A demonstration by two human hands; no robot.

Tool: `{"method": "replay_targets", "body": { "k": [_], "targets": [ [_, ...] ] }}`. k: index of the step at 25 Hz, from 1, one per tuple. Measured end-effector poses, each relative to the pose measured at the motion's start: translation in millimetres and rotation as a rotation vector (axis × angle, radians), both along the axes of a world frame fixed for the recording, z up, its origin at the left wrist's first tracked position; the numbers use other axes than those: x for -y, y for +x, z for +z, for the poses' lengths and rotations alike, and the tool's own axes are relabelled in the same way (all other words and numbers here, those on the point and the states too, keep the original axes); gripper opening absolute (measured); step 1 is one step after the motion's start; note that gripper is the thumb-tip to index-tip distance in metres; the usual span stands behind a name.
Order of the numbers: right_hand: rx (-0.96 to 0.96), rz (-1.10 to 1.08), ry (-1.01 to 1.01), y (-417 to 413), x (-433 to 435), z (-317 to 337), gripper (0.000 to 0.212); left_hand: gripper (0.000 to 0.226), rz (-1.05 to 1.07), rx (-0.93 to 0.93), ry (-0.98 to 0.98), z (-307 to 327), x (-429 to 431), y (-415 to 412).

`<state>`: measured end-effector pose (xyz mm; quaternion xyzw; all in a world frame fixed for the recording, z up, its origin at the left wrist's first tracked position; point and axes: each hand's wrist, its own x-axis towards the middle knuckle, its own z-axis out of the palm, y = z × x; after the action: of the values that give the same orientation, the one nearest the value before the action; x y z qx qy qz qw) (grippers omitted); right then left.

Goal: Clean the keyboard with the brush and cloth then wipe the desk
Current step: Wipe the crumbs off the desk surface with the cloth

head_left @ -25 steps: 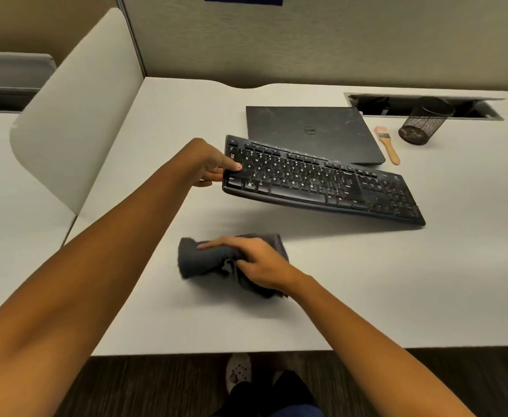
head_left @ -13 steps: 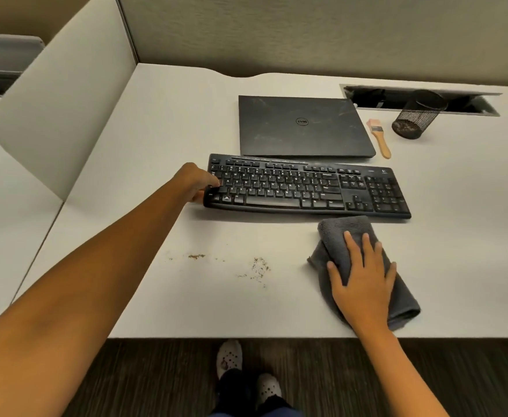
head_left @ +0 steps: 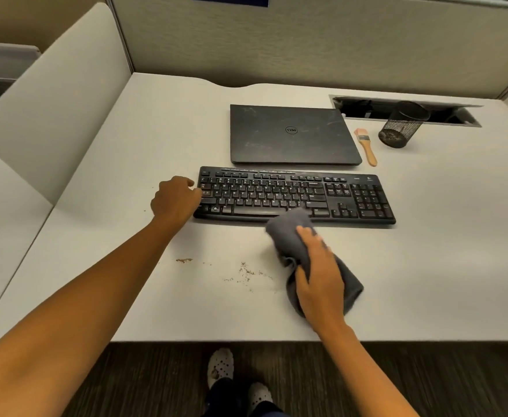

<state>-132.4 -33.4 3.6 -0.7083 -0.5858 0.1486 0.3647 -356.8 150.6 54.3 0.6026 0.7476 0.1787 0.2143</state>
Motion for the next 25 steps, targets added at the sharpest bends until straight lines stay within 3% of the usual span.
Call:
{"method": "replay_targets", "body": {
  "k": [2,5,7,9,10,12,13,15,18,19,21,25],
  "targets": [
    [0.184,-0.219,-0.087,2.5,2.4,-11.0,0.07,0.039,0.007,-0.005,0.103,-4.6,8.0,-8.1],
    [0.343,-0.072,-0.118,-37.4,10.5,-22.6,0.077,0.037,0.004,-0.019,0.257,-14.9,22.5,-21.9],
    [0.227,0.167,-0.114,-71.5,10.5,-16.4,0.073,0.037,0.026,-0.03,0.31,-20.4,31.0,-33.3],
    [-0.132,0.334,-0.156,-85.5,0.3,2.9,0.066,0.037,0.046,-0.04,0.346,-25.5,39.6,-50.3],
    [-0.303,0.329,-0.119,-82.0,-7.3,10.5,0.062,0.037,0.051,-0.053,0.364,-28.2,44.1,-62.0],
    [-0.411,0.121,0.062,-64.8,-17.6,18.7,0.054,0.035,0.061,-0.084,0.388,-32.7,55.2,-90.1],
    [-0.37,0.0,0.114,-53.2,-18.5,15.5,0.052,0.034,0.073,-0.094,0.389,-35.2,61.9,-104.5],
    [-0.181,-0.116,0.02,-39.4,-17.1,4.5,0.051,0.033,0.108,-0.117,0.361,-41.6,76.5,-133.3],
    [0.36,-0.025,-0.17,-52.2,-9.1,-17.2,0.075,0.034,0.109,-0.196,0.295,-54.4,94.9,-167.6],
    [0.402,0.041,-0.158,-60.7,-9.4,-20.1,0.074,0.034,0.091,-0.225,0.284,-58.6,97.5,-175.9],
    [0.249,0.168,-0.118,-76.9,-12.1,-16.7,0.066,0.04,0.042,-0.269,0.27,-64.4,98.7,-186.9],
    [-0.243,0.325,-0.086,-92.3,-32.1,14.2,0.066,0.054,-0.045,-0.252,0.225,-71.0,101.6,-196.9]
  ]
}}
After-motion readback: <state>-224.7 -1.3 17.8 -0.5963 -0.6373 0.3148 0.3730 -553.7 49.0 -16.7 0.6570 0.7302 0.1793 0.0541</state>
